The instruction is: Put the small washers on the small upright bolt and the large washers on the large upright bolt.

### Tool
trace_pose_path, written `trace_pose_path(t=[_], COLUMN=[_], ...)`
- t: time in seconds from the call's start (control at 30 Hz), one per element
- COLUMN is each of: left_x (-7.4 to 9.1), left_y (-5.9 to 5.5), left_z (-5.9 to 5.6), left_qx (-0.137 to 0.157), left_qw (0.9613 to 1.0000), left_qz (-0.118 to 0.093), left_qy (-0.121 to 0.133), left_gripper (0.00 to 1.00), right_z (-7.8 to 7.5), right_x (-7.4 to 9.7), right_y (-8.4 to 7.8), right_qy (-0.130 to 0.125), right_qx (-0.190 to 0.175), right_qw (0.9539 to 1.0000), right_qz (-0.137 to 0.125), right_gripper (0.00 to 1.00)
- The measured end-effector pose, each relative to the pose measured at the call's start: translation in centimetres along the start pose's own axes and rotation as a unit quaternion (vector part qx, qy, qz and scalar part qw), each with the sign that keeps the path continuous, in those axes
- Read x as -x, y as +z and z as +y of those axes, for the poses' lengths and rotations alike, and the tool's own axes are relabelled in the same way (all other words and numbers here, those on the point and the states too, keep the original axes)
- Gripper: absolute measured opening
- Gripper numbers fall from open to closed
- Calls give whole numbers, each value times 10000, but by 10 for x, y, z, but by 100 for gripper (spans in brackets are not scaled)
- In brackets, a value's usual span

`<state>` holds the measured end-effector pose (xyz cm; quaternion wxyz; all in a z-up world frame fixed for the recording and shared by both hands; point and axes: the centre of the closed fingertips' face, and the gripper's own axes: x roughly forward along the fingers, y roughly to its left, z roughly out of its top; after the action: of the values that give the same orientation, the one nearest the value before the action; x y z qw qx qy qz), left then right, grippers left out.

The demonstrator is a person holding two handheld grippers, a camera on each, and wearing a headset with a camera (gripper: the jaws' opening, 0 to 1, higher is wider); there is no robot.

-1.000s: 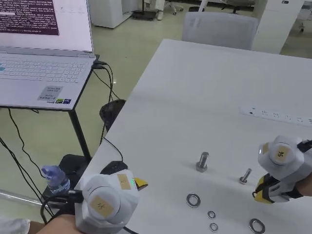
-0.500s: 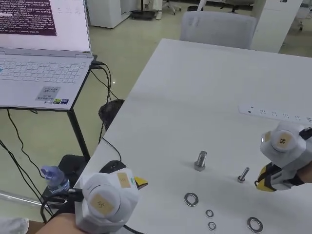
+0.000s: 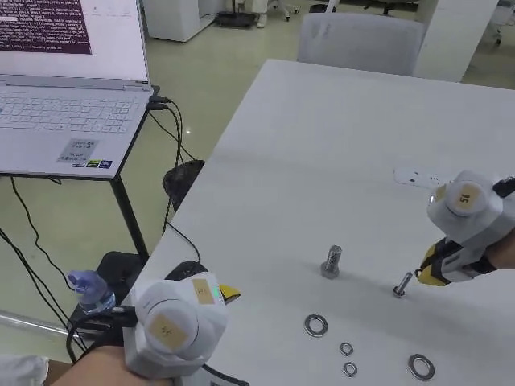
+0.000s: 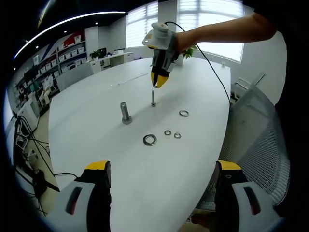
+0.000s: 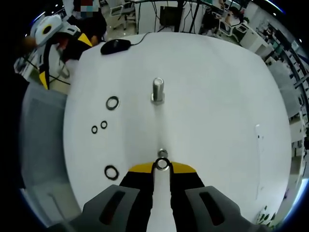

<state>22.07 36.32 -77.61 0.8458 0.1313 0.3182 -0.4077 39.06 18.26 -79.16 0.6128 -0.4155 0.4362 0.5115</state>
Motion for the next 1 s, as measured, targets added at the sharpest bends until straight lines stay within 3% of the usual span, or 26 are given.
trace_pose_path(t=[1.0], left_x=[2], left_y=[-7], left_z=[3], left_qx=[44], left_qw=[9999], left_qz=[83], left_qy=[-38], left_gripper=[92], right_z=[-7], right_x=[-26], right_y=[-1], right_qy=[111], right_qx=[166], right_qw=[9995], right_qz=[249], right_gripper=[12])
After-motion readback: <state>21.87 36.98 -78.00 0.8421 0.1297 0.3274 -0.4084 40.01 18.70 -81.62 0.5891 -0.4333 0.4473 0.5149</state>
